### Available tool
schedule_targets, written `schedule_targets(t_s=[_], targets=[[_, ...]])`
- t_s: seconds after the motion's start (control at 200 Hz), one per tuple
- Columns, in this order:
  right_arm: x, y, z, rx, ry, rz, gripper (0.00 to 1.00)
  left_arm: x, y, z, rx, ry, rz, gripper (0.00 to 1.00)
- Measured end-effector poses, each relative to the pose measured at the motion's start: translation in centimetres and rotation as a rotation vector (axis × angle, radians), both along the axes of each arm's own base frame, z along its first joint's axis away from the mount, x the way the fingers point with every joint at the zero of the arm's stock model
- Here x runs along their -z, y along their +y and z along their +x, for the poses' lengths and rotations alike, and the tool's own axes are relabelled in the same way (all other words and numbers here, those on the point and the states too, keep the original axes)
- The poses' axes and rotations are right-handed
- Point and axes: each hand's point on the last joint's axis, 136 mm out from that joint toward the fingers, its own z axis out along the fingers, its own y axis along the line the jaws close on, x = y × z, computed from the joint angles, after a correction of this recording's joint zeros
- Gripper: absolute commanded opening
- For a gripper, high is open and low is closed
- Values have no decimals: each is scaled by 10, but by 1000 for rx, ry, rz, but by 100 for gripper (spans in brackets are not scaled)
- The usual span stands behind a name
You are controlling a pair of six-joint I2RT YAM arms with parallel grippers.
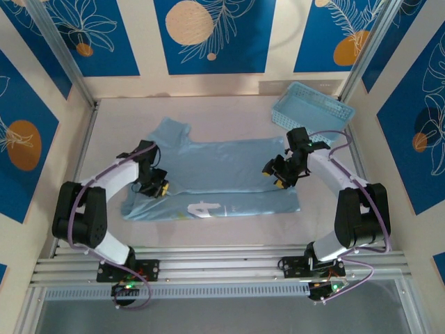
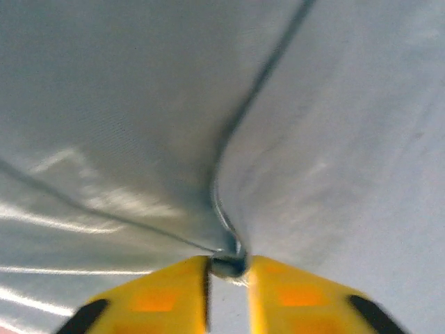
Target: Fold and stack the t-shirts
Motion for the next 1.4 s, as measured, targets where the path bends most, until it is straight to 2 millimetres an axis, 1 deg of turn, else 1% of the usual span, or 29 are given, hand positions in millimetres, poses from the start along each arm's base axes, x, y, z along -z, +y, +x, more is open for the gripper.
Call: schedule_targets(t_s=[0.125,0.205,0.42,0.51,0.64,0.81,0.925,1.02,1.14,1.15,1.17,1.19,1.235,1.26,1.31,1.4], targets=[[0,-1,0,2,0,2,49,-3,-2,12,16,-20,7,0],[0,-2,1,8,-1,2,48,-9,-4,18,34,-40,6,0],[0,-6,3,20,-1,2,44,-33,-14,43,109,-102,15,0],[-2,-7,6,26,-4,3,43,-44,-23,54,169,-128,22,0],[-2,-8,16,33,-4,3,42,-53,-45,78,292,-159,35,0],[-5,-8,29,37,-9,6,40,-52,-73,105,483,-169,79,0],[-4,-8,36,41,-3,6,40,-48,-89,117,608,-160,118,0],[-1,-10,38,48,20,1,42,-44,-97,120,693,-139,157,0],[5,-15,34,60,60,-16,42,-36,-100,114,781,-89,201,0],[6,-15,34,60,63,-17,41,-35,-99,114,787,-84,206,2],[7,-17,33,63,70,-24,39,-34,-98,113,797,-76,215,10],[8,-18,32,65,75,-29,38,-32,-97,112,808,-65,229,20],[11,-21,31,72,86,-41,37,-30,-92,110,827,-46,258,45],[11,-22,31,75,90,-46,37,-30,-89,108,838,-33,278,54],[13,-25,31,82,91,-57,33,-30,-81,105,843,-9,316,57],[16,-31,31,96,93,-71,30,-36,-69,102,841,3,374,56]])
